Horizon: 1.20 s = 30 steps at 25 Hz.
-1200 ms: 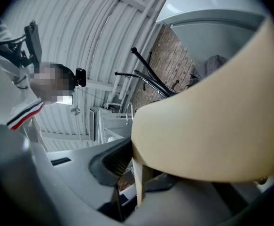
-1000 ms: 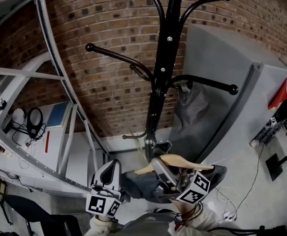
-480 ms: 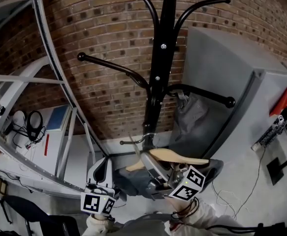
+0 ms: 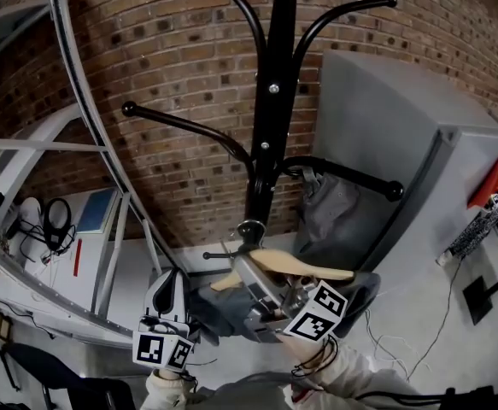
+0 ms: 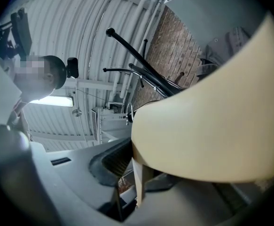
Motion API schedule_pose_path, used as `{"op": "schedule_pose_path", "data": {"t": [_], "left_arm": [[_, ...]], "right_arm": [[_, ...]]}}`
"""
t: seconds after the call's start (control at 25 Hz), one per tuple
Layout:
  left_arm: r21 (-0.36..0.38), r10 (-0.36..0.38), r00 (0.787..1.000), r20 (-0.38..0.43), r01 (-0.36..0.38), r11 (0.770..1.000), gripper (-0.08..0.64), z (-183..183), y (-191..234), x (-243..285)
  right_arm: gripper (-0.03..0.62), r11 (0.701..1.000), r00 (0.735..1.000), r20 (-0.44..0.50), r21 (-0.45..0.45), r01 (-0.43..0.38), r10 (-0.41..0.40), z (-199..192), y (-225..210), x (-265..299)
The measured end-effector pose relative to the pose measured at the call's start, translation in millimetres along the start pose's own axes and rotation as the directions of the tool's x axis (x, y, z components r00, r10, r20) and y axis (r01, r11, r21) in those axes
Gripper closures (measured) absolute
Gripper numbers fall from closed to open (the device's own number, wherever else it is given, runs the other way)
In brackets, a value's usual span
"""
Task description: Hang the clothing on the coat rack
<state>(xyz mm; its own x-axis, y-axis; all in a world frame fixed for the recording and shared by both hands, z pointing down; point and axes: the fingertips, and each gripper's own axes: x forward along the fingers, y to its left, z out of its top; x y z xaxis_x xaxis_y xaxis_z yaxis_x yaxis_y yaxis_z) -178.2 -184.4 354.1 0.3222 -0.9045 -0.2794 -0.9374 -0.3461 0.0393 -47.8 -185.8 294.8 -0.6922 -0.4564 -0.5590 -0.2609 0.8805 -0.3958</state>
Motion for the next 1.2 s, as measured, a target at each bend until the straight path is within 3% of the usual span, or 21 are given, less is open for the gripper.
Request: {"op": "schedule_pose_path", "data": {"t": [1.2], "left_arm": [[-0.002,0.041,0.998,-0.044,-0.041,0.999,0.552,-22,20,21]], "right_arm": [[0.500,0.996,0.999,0.004,0.075,0.037,-0.038,-15,-73,11]]}}
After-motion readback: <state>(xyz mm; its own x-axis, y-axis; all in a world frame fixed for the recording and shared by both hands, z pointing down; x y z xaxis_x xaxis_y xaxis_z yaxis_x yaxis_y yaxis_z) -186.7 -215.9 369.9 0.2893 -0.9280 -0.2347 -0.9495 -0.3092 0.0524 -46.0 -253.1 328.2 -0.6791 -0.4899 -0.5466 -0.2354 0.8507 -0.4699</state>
